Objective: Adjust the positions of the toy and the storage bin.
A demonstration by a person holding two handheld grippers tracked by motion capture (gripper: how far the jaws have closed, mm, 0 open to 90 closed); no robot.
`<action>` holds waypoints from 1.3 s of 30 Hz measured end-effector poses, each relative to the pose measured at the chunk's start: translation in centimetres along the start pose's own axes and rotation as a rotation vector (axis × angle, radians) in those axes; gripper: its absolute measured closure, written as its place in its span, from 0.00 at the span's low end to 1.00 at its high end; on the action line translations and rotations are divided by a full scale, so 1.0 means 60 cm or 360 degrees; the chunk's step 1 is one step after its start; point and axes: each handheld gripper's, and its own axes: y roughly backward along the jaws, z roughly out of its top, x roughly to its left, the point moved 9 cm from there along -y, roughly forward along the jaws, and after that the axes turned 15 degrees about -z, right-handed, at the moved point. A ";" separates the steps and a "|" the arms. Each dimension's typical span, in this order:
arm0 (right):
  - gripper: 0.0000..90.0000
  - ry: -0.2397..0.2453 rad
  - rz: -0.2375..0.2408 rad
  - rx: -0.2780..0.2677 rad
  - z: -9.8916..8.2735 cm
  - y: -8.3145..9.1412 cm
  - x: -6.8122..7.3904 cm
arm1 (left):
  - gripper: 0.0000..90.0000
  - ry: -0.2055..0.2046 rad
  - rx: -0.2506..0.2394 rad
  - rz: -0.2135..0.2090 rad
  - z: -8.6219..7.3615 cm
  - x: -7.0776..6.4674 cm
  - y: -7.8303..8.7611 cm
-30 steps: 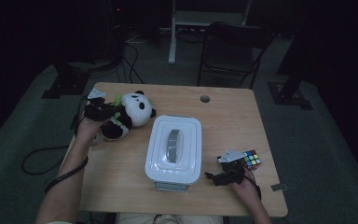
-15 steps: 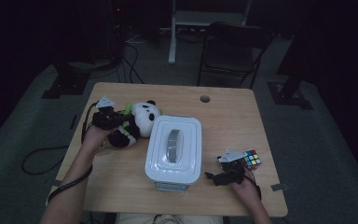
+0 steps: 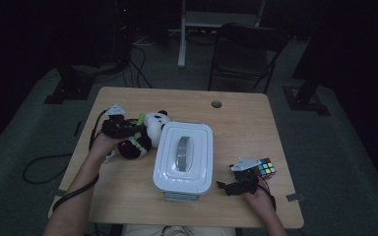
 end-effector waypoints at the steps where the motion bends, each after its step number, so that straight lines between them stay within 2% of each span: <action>1: 0.15 -0.0001 0.0001 0.0000 0.000 0.000 0.000 | 0.51 0.0022 -0.0034 -0.0016 0.004 -0.001 0.004; 2: 0.15 -0.0002 0.0001 0.0000 0.000 0.000 0.000 | 0.48 0.0034 -0.0049 -0.0045 0.007 -0.004 0.009; 3: 0.15 -0.0002 0.0001 0.0000 0.000 0.000 0.000 | 0.43 0.0032 -0.0077 -0.0036 0.012 -0.005 0.016; 5: 0.15 -0.0001 0.0001 0.0000 0.000 0.000 0.000 | 0.34 0.0021 -0.0098 -0.0080 0.016 -0.012 0.024; 6: 0.15 -0.0001 0.0001 0.0000 0.000 0.000 0.000 | 0.31 0.0013 -0.0102 -0.0074 0.018 -0.015 0.029; 8: 0.15 -0.0002 0.0001 0.0000 0.000 0.000 0.000 | 0.30 -0.0018 -0.0103 -0.0100 0.020 -0.024 0.035; 15: 0.15 -0.0007 0.0003 -0.0001 0.000 0.000 0.000 | 0.15 -0.0077 -0.0078 -0.0195 0.019 -0.051 0.040; 20: 0.15 -0.0008 0.0005 -0.0002 0.000 0.000 -0.001 | 0.10 -0.0138 -0.0055 -0.0226 0.019 -0.072 0.039; 22: 0.15 -0.0008 0.0004 -0.0001 0.000 0.000 0.000 | 0.03 -0.0151 -0.0044 -0.0222 0.019 -0.078 0.039; 23: 0.15 -0.0007 0.0003 -0.0001 0.000 0.000 0.000 | 0.02 -0.0162 -0.0052 -0.0230 0.020 -0.081 0.039; 30: 0.15 -0.0004 0.0003 0.0000 0.000 0.000 0.000 | 0.03 -0.0295 0.0022 -0.0281 0.004 -0.108 0.028; 34: 0.15 -0.0002 0.0001 -0.0002 0.000 0.000 0.000 | 0.03 -0.0303 0.0052 -0.0290 -0.007 -0.116 0.020; 36: 0.15 -0.0003 0.0002 -0.0001 0.000 0.000 0.000 | 0.05 -0.0297 0.0047 -0.0267 -0.009 -0.116 0.021; 39: 0.15 -0.0003 0.0001 -0.0002 0.000 0.000 0.000 | 0.05 -0.0292 0.0029 -0.0281 -0.013 -0.126 0.025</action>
